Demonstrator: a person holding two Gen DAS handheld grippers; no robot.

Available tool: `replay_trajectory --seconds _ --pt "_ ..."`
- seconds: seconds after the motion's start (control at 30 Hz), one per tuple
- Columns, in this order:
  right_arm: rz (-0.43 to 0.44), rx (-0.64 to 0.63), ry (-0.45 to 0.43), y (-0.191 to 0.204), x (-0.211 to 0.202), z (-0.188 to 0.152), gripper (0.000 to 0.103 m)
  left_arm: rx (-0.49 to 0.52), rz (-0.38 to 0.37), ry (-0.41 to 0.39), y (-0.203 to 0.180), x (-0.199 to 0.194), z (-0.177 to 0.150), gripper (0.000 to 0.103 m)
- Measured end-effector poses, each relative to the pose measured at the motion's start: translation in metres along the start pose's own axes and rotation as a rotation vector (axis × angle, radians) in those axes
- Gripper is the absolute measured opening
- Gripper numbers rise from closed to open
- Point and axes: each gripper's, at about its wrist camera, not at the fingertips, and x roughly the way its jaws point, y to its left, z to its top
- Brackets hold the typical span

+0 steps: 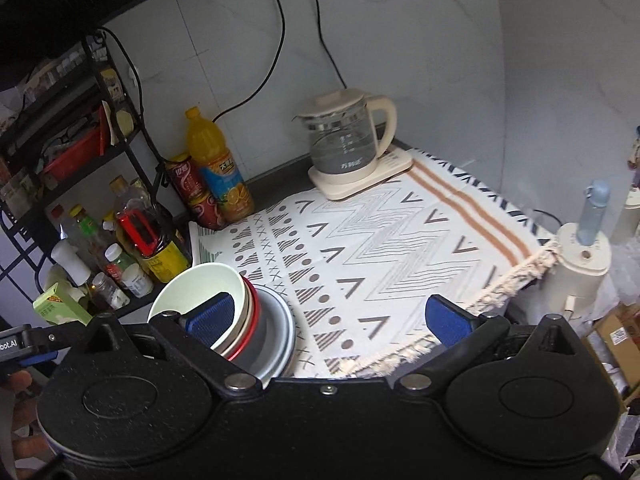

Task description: Organize plates and bowls

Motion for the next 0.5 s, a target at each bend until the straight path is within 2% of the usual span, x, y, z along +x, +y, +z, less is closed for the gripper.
replay_trajectory --seconds 0.4,0.5 --pt "-0.029 -0.003 -0.043 -0.003 -0.056 -0.018 0.103 0.015 -0.018 -0.014 -0.002 -0.043 -0.015 0.102" --pt "-0.020 0.001 -0.054 -0.002 -0.068 -0.021 0.103 0.058 0.009 -0.044 -0.005 -0.056 -0.019 0.103"
